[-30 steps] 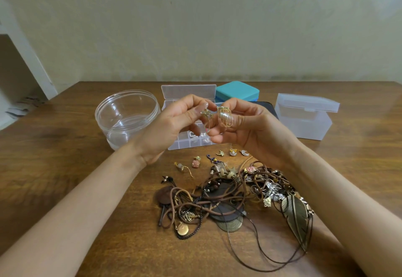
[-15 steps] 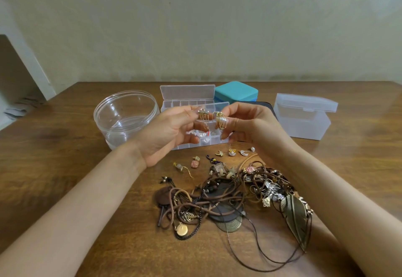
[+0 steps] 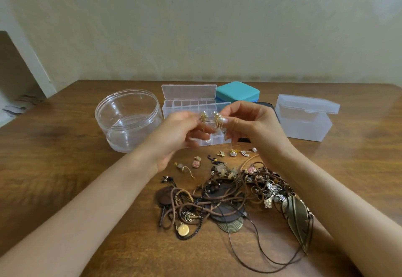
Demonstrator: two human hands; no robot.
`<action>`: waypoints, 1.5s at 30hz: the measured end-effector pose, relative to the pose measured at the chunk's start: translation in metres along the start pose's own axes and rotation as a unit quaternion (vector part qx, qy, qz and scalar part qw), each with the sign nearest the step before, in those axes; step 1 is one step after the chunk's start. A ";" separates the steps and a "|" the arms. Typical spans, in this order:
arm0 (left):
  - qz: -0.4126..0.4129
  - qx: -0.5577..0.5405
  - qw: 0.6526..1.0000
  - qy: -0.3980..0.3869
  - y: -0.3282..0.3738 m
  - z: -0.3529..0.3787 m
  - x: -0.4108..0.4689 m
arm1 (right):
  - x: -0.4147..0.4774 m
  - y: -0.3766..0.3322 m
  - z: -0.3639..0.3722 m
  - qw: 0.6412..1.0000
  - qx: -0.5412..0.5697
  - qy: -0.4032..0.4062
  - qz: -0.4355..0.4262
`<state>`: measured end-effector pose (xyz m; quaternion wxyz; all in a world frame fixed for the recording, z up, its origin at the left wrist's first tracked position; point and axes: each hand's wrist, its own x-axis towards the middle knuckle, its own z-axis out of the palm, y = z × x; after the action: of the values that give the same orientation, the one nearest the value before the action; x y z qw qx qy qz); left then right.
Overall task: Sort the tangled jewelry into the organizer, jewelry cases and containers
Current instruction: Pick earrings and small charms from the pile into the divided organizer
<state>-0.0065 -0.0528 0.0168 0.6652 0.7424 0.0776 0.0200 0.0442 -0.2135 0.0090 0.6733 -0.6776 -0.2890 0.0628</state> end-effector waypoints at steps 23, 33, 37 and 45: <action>0.193 0.376 0.863 0.277 0.008 -0.043 0.010 | 0.046 0.029 0.067 0.829 -0.550 0.066 -0.081; 0.014 0.006 1.000 -0.023 0.023 -0.040 -0.004 | 0.008 -0.022 0.030 0.993 -0.061 -0.084 0.061; 0.018 -0.014 0.993 -0.112 0.025 -0.031 -0.010 | -0.010 -0.020 0.017 0.992 0.035 -0.099 0.068; 0.047 0.049 0.989 -0.130 0.025 -0.018 -0.017 | -0.019 -0.014 0.013 0.993 -0.056 -0.006 -0.104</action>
<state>-0.0237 -0.0398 0.0445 0.6304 0.7735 -0.0437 -0.0488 0.0174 -0.2122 0.0156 0.6356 -0.6798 -0.3654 -0.0197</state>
